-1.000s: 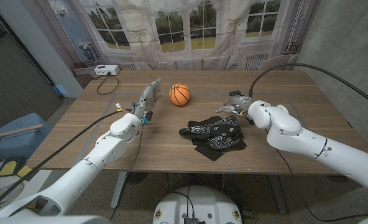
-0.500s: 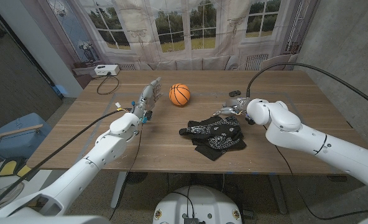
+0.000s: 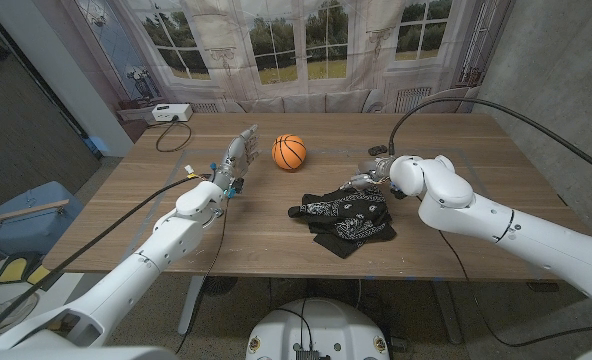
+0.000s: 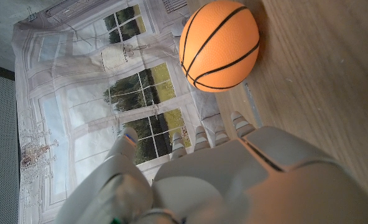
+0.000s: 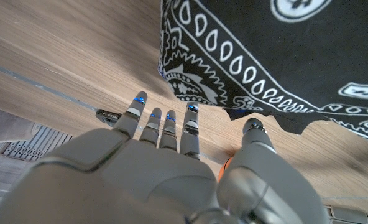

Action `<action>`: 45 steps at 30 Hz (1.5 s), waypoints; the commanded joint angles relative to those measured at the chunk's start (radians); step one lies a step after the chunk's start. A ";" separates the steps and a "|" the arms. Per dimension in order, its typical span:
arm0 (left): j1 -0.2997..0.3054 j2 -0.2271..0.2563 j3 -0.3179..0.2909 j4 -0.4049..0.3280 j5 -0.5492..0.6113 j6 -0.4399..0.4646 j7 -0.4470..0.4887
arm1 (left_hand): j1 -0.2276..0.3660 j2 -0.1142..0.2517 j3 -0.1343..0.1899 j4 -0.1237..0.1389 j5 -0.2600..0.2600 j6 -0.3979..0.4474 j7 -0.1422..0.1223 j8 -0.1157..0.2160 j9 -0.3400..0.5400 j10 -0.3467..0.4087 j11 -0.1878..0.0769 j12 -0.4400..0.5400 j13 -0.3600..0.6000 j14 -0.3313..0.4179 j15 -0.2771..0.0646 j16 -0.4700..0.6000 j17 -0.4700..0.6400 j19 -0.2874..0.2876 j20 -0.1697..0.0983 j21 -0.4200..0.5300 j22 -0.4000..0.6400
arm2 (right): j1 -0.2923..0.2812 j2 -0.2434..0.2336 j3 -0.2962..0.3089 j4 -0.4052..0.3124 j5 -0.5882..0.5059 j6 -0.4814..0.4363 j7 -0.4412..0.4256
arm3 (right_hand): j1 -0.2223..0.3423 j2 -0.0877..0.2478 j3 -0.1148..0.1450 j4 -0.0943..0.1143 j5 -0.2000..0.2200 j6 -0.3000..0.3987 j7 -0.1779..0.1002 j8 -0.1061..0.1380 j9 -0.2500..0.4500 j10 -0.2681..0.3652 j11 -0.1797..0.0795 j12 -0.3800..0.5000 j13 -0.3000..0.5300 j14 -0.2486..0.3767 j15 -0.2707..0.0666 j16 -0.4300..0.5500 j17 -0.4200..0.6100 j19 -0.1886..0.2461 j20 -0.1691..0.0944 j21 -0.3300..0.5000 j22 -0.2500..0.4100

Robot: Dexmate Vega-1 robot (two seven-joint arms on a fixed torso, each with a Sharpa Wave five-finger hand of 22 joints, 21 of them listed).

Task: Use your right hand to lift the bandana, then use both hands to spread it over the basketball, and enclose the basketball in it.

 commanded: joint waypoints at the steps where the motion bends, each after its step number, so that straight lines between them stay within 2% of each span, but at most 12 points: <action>1: -0.028 -0.010 0.005 0.048 -0.008 -0.004 -0.031 | -0.007 0.000 -0.001 0.001 0.008 0.004 -0.007 -0.002 0.002 -0.010 -0.002 0.000 0.001 -0.004 -0.003 0.004 0.005 0.006 0.007 0.006 0.005 | 0.028 0.031 -0.028 0.019 -0.075 -0.020 0.076 | -0.003 0.000 -0.007 -0.002 0.011 0.065 0.014 0.032 0.011 0.025 -0.004 0.008 0.002 0.015 -0.001 0.006 -0.002 0.018 -0.003 0.007 0.002; 8: -0.039 -0.014 0.005 0.069 -0.011 -0.009 -0.042 | -0.007 0.000 -0.001 0.000 0.008 0.003 -0.008 -0.003 0.002 -0.009 -0.003 0.000 0.001 -0.003 -0.003 0.004 0.005 0.007 0.007 0.007 0.005 | 0.035 0.042 -0.018 0.038 -0.050 0.014 0.107 | 0.005 0.000 -0.008 -0.009 0.014 0.102 0.030 0.053 0.020 0.049 0.003 0.013 0.001 0.036 -0.005 0.012 -0.005 0.042 -0.011 0.014 0.002; 13: -0.042 -0.013 0.003 0.074 -0.013 -0.008 -0.045 | -0.007 0.000 -0.001 0.000 0.008 0.004 -0.007 -0.002 0.002 -0.009 -0.003 0.000 0.001 -0.003 -0.003 0.004 0.005 0.007 0.007 0.007 0.005 | 0.034 0.040 0.017 0.054 0.044 0.087 0.114 | 0.025 0.000 -0.010 -0.022 0.020 0.213 0.052 0.109 0.035 0.105 0.012 0.025 0.000 0.058 -0.005 0.015 -0.010 0.063 -0.018 0.017 0.002; 17: -0.044 -0.013 0.001 0.080 -0.017 -0.008 -0.049 | -0.007 0.000 -0.001 0.000 0.008 0.004 -0.008 -0.003 0.002 -0.010 -0.002 0.000 0.001 -0.004 -0.003 0.003 0.005 0.007 0.007 0.007 0.005 | 0.038 0.037 0.038 0.071 0.120 0.148 0.114 | 0.060 0.011 0.001 -0.038 0.026 0.262 0.058 0.136 0.042 0.137 0.009 0.031 -0.001 0.064 -0.008 0.013 -0.013 0.074 -0.022 0.017 0.002; 22: -0.047 -0.015 0.001 0.093 -0.024 -0.005 -0.058 | -0.008 0.001 -0.001 0.000 0.008 0.003 -0.008 -0.003 0.002 -0.011 -0.005 0.000 0.001 -0.004 -0.002 0.003 0.005 0.008 0.006 0.007 0.005 | 0.045 0.034 0.044 0.084 0.170 0.203 0.102 | 0.187 0.041 0.048 -0.081 0.040 0.259 0.028 0.150 0.051 0.143 0.003 0.020 -0.003 0.065 -0.011 0.006 -0.018 0.091 -0.030 0.017 0.001; 23: -0.048 -0.016 0.002 0.095 -0.024 -0.005 -0.059 | -0.008 0.001 -0.001 0.000 0.008 0.003 -0.008 -0.003 0.002 -0.011 -0.004 0.000 0.001 -0.005 -0.003 0.003 0.005 0.008 0.006 0.007 0.005 | 0.041 0.035 0.049 0.084 0.178 0.208 0.091 | 0.261 0.054 0.074 -0.091 0.044 0.254 0.022 0.157 0.057 0.145 -0.007 0.015 -0.004 0.065 -0.016 0.003 -0.020 0.096 -0.033 0.015 0.001; 25: -0.050 -0.016 0.002 0.100 -0.027 -0.002 -0.063 | -0.008 0.001 -0.001 0.000 0.008 0.001 -0.008 -0.004 0.002 -0.012 -0.003 -0.001 0.001 -0.005 -0.003 0.003 0.005 0.008 0.007 0.007 0.005 | 0.031 0.033 0.062 0.087 0.202 0.229 0.063 | 0.373 0.077 0.113 -0.092 0.046 0.246 0.001 0.170 0.066 0.149 -0.017 0.009 -0.004 0.067 -0.030 0.000 -0.021 0.112 -0.047 0.017 0.001; 26: -0.050 -0.017 0.002 0.102 -0.028 -0.002 -0.064 | -0.008 0.001 -0.001 0.000 0.008 0.001 -0.009 -0.004 0.002 -0.013 -0.002 -0.001 0.001 -0.005 -0.002 0.003 0.005 0.008 0.007 0.007 0.005 | 0.019 0.033 0.077 0.089 0.225 0.240 0.038 | 0.408 0.085 0.124 -0.092 0.043 0.251 -0.015 0.177 0.069 0.153 -0.024 0.009 -0.004 0.068 -0.041 0.000 -0.021 0.114 -0.051 0.016 0.001; 30: -0.055 -0.018 0.004 0.112 -0.031 0.002 -0.072 | -0.008 0.001 -0.001 0.000 0.008 0.000 -0.010 -0.005 0.002 -0.014 -0.003 -0.001 0.001 -0.006 -0.001 0.003 0.005 0.006 0.008 0.007 0.005 | -0.032 0.025 0.131 0.094 0.300 0.309 -0.073 | 0.626 0.173 0.207 -0.087 0.009 0.280 -0.062 0.214 0.072 0.193 -0.068 0.010 -0.001 0.089 -0.090 0.012 -0.013 0.123 -0.097 0.014 0.002; 33: -0.058 -0.019 0.005 0.116 -0.031 0.002 -0.075 | -0.008 0.001 -0.001 0.000 0.008 -0.001 -0.011 -0.005 0.002 -0.015 -0.005 -0.001 0.001 -0.007 -0.001 0.002 0.005 0.005 0.008 0.006 0.005 | -0.062 0.018 0.170 0.103 0.357 0.356 -0.141 | 0.659 0.181 0.218 -0.083 0.002 0.288 -0.068 0.219 0.070 0.203 -0.081 0.012 0.001 0.093 -0.102 0.016 -0.010 0.126 -0.110 0.015 0.002; 39: -0.063 -0.022 0.005 0.124 -0.032 0.000 -0.079 | -0.009 0.001 -0.001 0.000 0.008 -0.002 -0.010 -0.005 0.002 -0.015 -0.003 -0.001 0.001 -0.006 -0.001 0.003 0.005 0.005 0.008 0.006 0.005 | -0.105 0.014 0.216 0.128 0.426 0.430 -0.257 | 0.688 0.184 0.225 -0.075 -0.005 0.297 -0.059 0.231 0.075 0.222 -0.084 0.016 0.003 0.106 -0.110 0.025 -0.005 0.127 -0.114 0.015 0.002; 45: -0.066 -0.023 0.006 0.128 -0.031 0.002 -0.080 | -0.009 0.001 -0.001 0.000 0.008 -0.003 -0.009 -0.006 0.002 -0.016 -0.005 -0.001 0.001 -0.006 -0.001 0.003 0.005 0.006 0.009 0.007 0.005 | -0.157 0.023 0.257 0.162 0.466 0.500 -0.400 | 0.708 0.183 0.220 -0.062 -0.008 0.296 -0.060 0.242 0.086 0.242 -0.097 0.020 0.005 0.120 -0.133 0.036 0.003 0.132 -0.125 0.018 0.003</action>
